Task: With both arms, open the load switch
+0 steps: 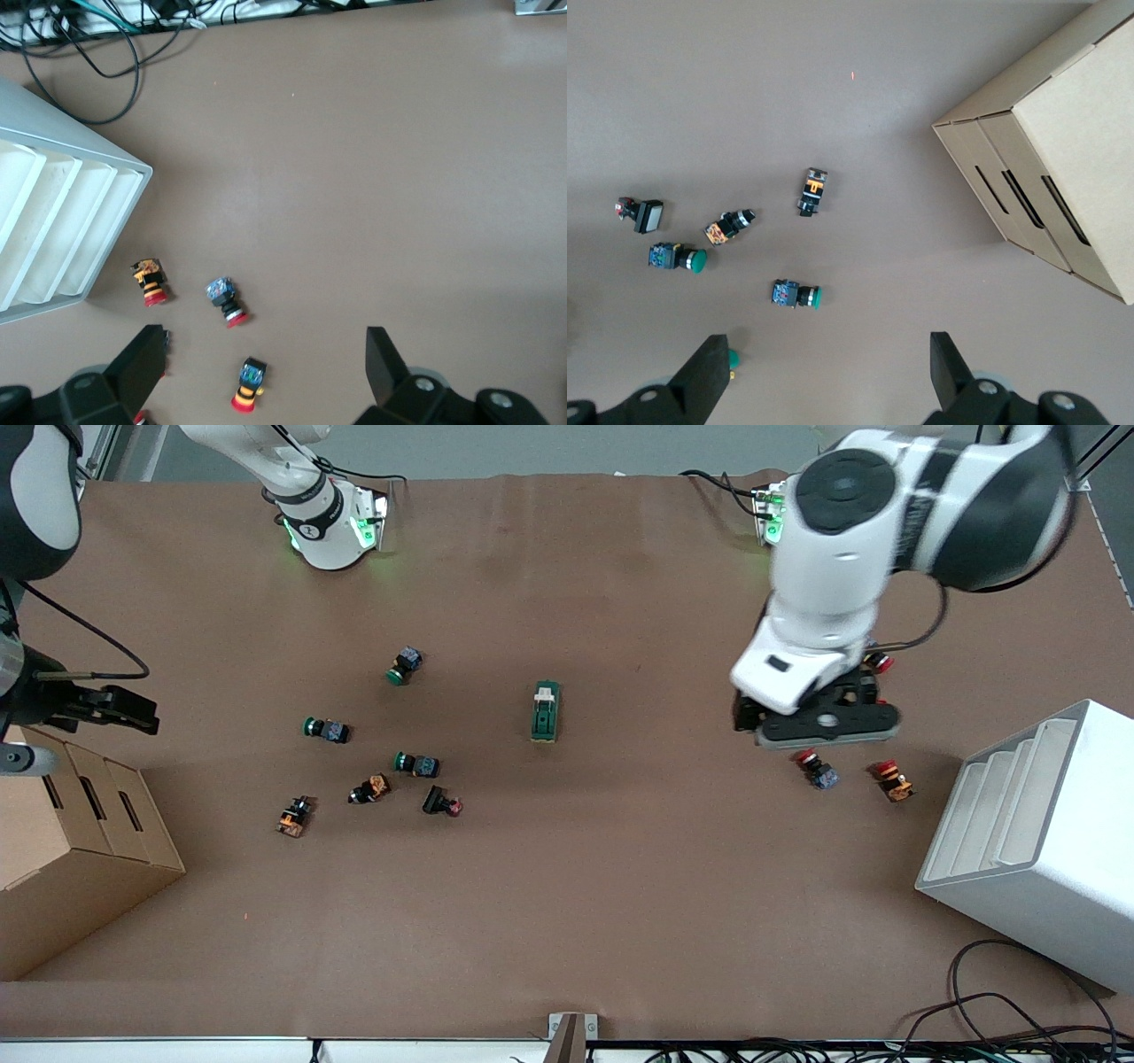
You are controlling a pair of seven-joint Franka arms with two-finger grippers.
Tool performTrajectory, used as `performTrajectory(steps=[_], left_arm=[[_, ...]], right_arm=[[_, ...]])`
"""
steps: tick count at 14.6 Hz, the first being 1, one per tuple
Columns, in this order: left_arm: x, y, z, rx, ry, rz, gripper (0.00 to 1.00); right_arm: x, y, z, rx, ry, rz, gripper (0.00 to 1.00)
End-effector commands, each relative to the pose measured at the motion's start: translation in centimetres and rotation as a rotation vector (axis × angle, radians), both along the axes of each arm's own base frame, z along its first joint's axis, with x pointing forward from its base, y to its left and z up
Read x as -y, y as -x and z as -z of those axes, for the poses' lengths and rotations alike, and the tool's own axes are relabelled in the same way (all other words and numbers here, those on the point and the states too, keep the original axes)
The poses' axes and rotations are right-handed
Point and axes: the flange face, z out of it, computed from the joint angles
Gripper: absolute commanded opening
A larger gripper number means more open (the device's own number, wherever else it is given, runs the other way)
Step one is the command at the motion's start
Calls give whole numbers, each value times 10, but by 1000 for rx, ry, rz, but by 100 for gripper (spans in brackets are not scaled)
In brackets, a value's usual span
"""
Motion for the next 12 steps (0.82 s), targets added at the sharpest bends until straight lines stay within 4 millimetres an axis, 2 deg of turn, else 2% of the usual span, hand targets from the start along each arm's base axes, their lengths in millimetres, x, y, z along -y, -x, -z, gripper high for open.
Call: performTrajectory(steps=[1,3,5,7,12], left_arm=[[-51,12,-44,-33,87,53,100],[-82,19,-63,-40,81,38,100],[-97,33,-76,-83,83,50,100],[-121,40,-85,-110,125,45,100],[-166,61,-80,-172,166,112,100]], right_arm=[[12,19,-8,-2,5,-11,100],[18,26,-14,6,5,-2,100],[21,29,-19,13,4,0,100],[23,33,-25,18,4,-18,100],[20,40,-37,15,5,-20,100]])
